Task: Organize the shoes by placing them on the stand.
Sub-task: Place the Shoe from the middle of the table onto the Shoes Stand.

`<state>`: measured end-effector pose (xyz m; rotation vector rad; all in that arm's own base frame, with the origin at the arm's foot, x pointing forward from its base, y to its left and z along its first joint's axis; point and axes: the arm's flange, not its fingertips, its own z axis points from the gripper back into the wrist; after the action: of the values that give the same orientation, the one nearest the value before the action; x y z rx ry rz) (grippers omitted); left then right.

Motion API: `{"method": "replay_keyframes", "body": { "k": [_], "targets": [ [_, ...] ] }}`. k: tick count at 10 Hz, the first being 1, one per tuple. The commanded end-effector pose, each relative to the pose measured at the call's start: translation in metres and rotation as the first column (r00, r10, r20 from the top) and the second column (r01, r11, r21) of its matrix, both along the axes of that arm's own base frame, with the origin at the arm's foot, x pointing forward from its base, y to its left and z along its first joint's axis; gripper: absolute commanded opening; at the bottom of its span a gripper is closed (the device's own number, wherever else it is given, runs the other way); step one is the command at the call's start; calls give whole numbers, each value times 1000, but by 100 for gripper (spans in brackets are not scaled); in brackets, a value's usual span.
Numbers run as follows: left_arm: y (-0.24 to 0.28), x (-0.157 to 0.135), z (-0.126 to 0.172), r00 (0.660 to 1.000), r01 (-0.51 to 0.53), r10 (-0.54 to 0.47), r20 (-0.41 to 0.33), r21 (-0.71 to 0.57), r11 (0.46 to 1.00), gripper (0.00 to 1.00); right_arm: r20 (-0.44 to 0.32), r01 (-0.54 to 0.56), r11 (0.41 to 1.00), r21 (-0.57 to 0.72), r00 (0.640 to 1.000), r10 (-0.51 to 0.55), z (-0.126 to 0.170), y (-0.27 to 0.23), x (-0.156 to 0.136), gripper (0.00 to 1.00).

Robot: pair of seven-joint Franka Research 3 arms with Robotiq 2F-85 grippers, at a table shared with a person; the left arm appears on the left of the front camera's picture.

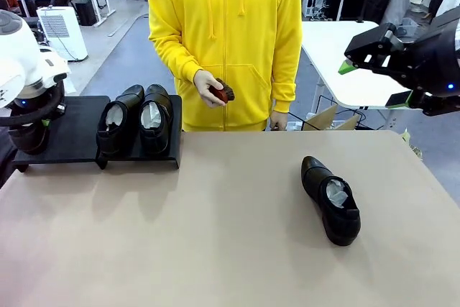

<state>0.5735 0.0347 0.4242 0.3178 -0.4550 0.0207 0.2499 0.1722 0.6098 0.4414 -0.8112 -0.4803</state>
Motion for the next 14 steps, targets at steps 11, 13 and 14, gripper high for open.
{"method": "replay_keyframes", "body": {
  "k": [11, 13, 14],
  "targets": [
    [-6, -34, 42, 991, -82, 90, 99, -77, 994, 100, 1, -31, 999, 13, 1000, 31, 2, -2, 2, 100],
    [5, -3, 20, 999, -11, 11, 48, -2, 1000, 100, 1, -31, 999, 13, 1000, 31, 2, -2, 2, 100],
    [5, -3, 20, 999, -11, 11, 48, -2, 1000, 100, 1, -31, 999, 13, 1000, 31, 2, -2, 2, 100]
  ]
}}
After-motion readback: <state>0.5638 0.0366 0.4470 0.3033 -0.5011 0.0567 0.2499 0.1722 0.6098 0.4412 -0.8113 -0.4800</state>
